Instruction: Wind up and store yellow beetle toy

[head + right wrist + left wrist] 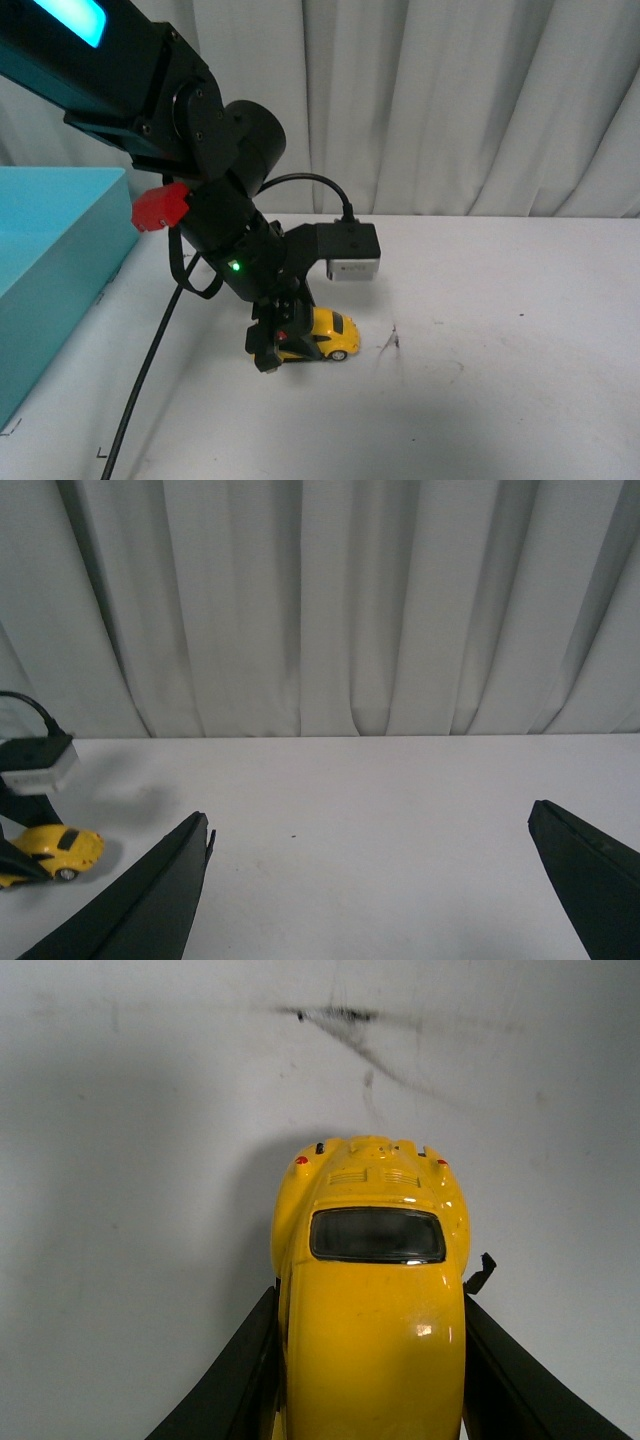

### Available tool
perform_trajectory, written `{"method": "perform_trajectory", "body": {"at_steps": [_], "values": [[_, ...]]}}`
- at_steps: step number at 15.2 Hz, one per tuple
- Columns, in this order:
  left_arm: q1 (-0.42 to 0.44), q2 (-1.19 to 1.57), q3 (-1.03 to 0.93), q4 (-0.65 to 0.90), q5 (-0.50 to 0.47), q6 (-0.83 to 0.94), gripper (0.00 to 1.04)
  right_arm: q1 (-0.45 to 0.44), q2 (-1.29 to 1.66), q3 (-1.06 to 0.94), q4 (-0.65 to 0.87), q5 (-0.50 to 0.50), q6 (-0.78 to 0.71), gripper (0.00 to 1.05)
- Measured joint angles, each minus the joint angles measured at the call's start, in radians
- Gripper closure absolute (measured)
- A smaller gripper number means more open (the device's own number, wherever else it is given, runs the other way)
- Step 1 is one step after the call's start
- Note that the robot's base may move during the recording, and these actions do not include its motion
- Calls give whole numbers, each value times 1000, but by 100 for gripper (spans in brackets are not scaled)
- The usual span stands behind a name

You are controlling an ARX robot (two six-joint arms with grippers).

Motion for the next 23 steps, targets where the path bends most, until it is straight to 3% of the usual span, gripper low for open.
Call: {"method": "perform_trajectory", "body": {"at_steps": [1, 2, 3, 4, 7, 12, 17, 23], "values": [[44, -76, -1, 65, 85, -92, 63, 0, 0, 0, 0, 0, 0, 6], [143, -221, -3, 249, 204, -268, 63, 0, 0, 0, 0, 0, 0, 6], [272, -344, -17, 402, 213, -481, 63, 0, 0, 0, 0, 0, 0, 6], [359, -389, -42, 447, 166, -592, 63, 0, 0, 0, 0, 0, 0, 6], [475, -402, -119, 440, 47, -668, 63, 0, 0, 0, 0, 0, 0, 6], [550, -404, -216, 436, -32, -682, 63, 0, 0, 0, 0, 0, 0, 6], [628, -435, -359, 464, -189, -673, 63, 0, 0, 0, 0, 0, 0, 6], [653, -334, -375, 512, -315, -679, 63, 0, 0, 0, 0, 0, 0, 6]]}}
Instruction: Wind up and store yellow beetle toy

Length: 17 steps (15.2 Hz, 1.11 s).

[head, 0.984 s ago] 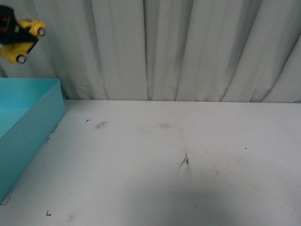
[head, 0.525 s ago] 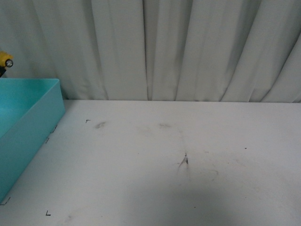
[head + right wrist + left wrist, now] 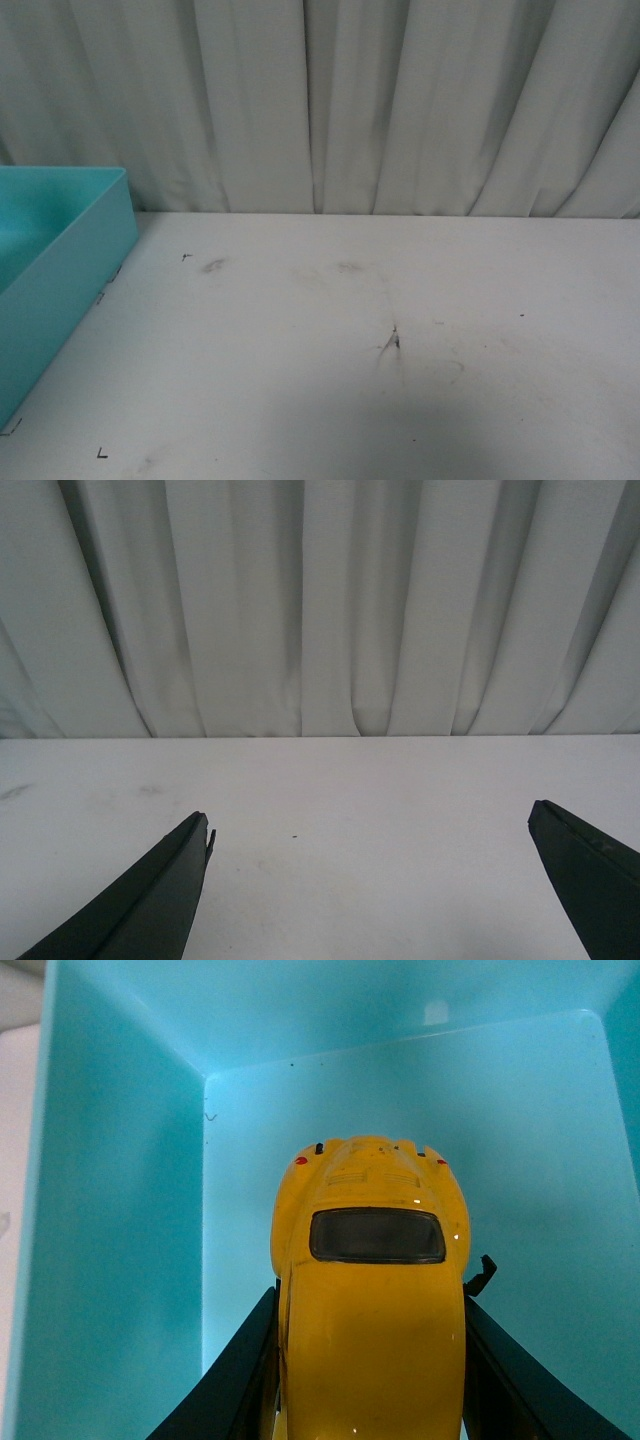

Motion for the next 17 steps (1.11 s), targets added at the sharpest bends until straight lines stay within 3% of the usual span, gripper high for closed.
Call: {"method": "perform_trajectory", "body": {"at_steps": [6, 7, 9, 10, 17], "values": [[-39, 127, 11, 31, -49, -82, 63, 0, 0, 0, 0, 0, 0, 6], [-45, 129, 25, 4, -36, -99, 32, 0, 0, 0, 0, 0, 0, 6], [-45, 128, 25, -10, -21, -99, 10, 0, 0, 0, 0, 0, 0, 6], [-45, 119, 24, -18, -11, -98, 6, 0, 0, 0, 0, 0, 0, 6], [-32, -129, -71, 101, 167, -189, 7, 0, 0, 0, 0, 0, 0, 6]]}}
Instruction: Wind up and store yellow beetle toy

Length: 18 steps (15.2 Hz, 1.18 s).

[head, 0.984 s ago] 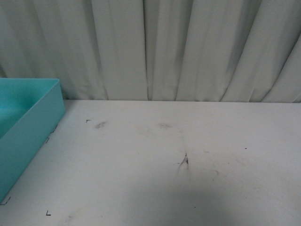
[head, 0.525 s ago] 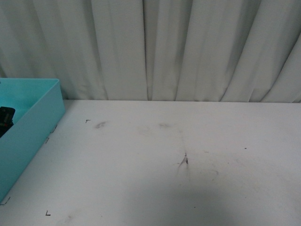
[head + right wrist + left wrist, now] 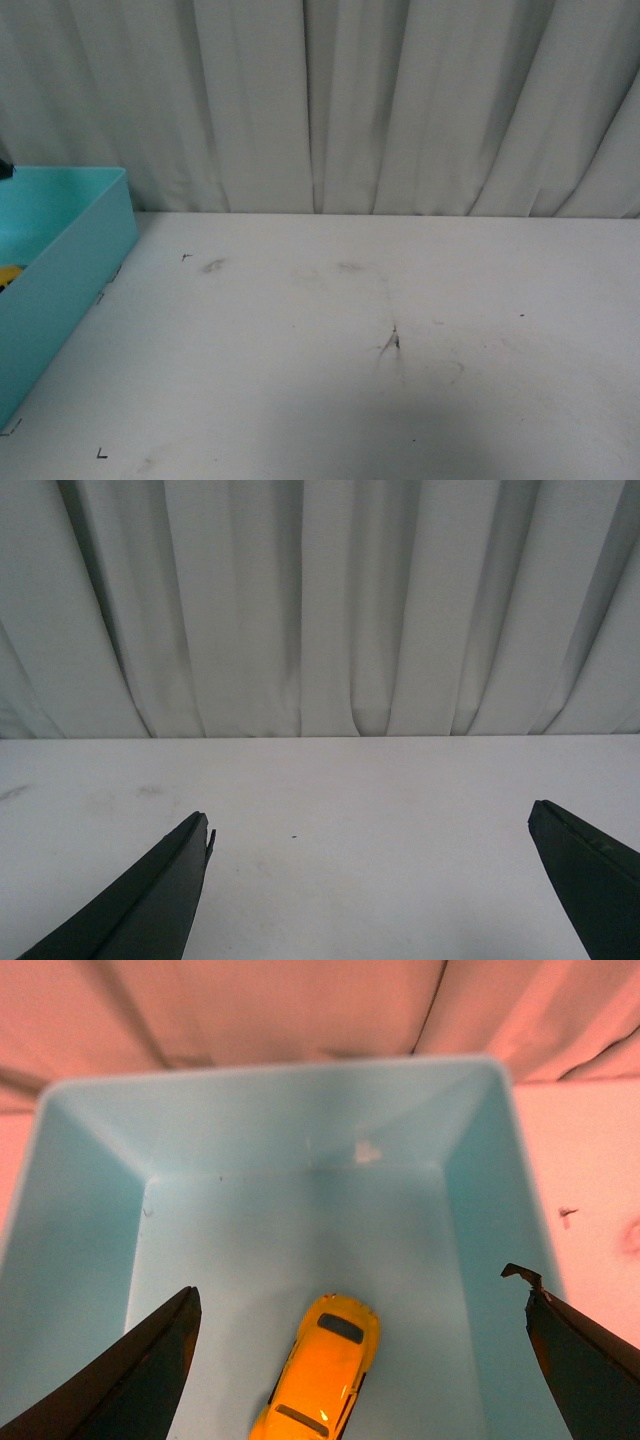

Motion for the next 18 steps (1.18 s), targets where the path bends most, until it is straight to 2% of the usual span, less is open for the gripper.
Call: {"method": "perform_trajectory", "body": {"at_steps": [4, 5, 6, 7, 9, 12, 13, 16, 17, 18], "values": [[-25, -249, -134, 51, 60, -37, 7, 0, 0, 0, 0, 0, 0, 6], [-36, -315, -186, 127, 55, -55, 9, 0, 0, 0, 0, 0, 0, 6], [-58, -396, -289, 328, 6, -109, 18, 0, 0, 0, 0, 0, 0, 6], [-71, -492, -392, 447, -19, -159, 27, 0, 0, 0, 0, 0, 0, 6], [-97, -673, -555, 547, -38, -209, 43, 0, 0, 0, 0, 0, 0, 6], [-143, -811, -756, 612, -89, -238, 76, 0, 0, 0, 0, 0, 0, 6], [-180, -892, -889, 630, -126, -253, 103, 0, 0, 0, 0, 0, 0, 6], [-231, -1030, -1010, 612, -180, -252, 103, 0, 0, 0, 0, 0, 0, 6], [-283, -1071, -1035, 603, -234, -253, 103, 0, 0, 0, 0, 0, 0, 6], [-298, -1114, -1054, 591, -230, -253, 103, 0, 0, 0, 0, 0, 0, 6]]}}
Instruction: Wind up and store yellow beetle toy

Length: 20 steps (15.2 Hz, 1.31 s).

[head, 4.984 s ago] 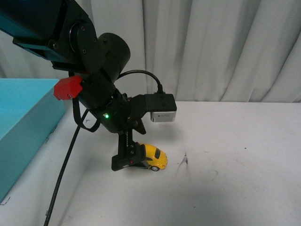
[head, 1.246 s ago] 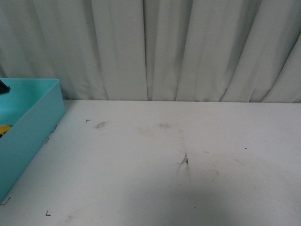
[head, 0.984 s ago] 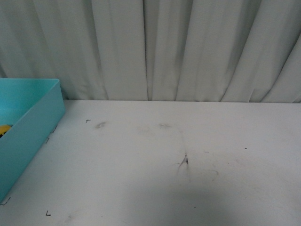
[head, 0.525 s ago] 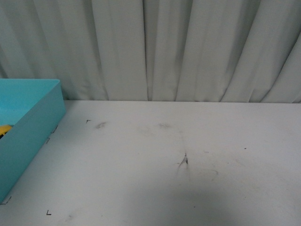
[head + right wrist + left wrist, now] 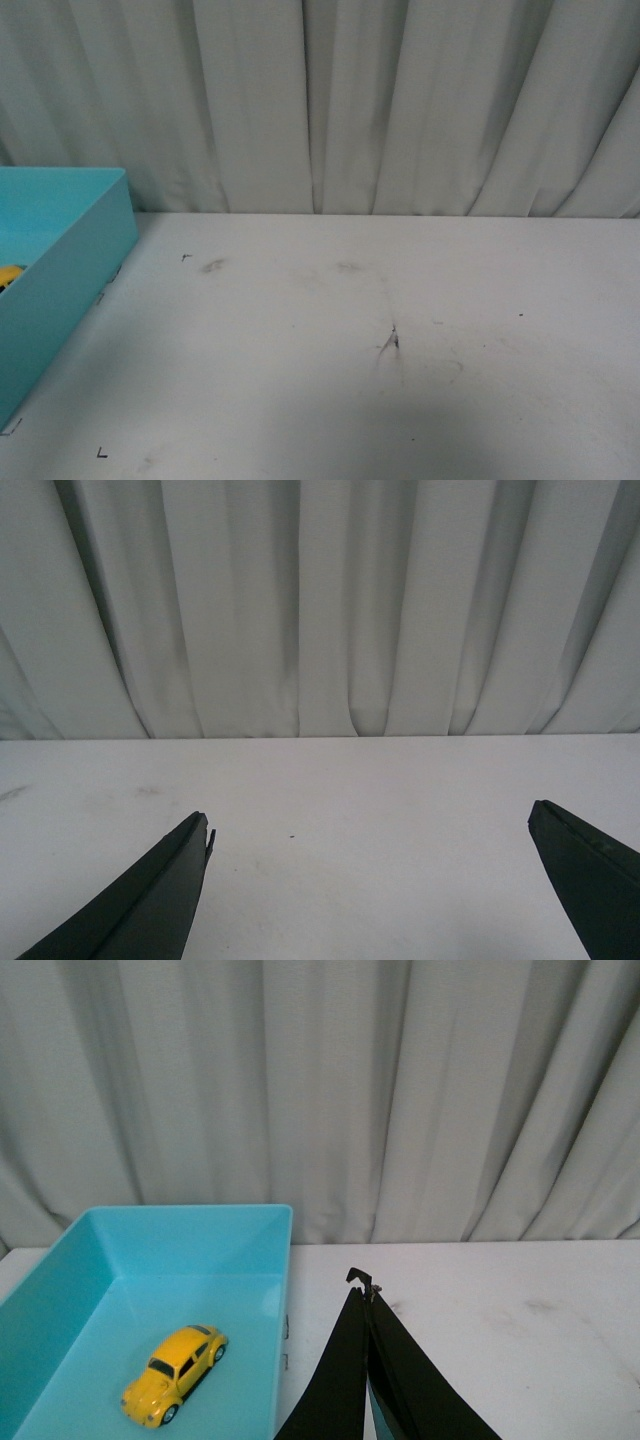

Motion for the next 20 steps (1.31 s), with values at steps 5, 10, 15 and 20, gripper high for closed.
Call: {"method": "perform_trajectory", "body": {"at_steps": [5, 10, 15, 20], "values": [[7, -179, -73, -112, -10, 0, 103, 0, 0, 0, 0, 0, 0, 6], [7, -327, -124, -199, -11, 0, 103, 0, 0, 0, 0, 0, 0, 6], [7, -484, -124, -345, -11, 0, 103, 0, 0, 0, 0, 0, 0, 6], [7, -585, -124, -451, -11, 0, 103, 0, 0, 0, 0, 0, 0, 6]]}}
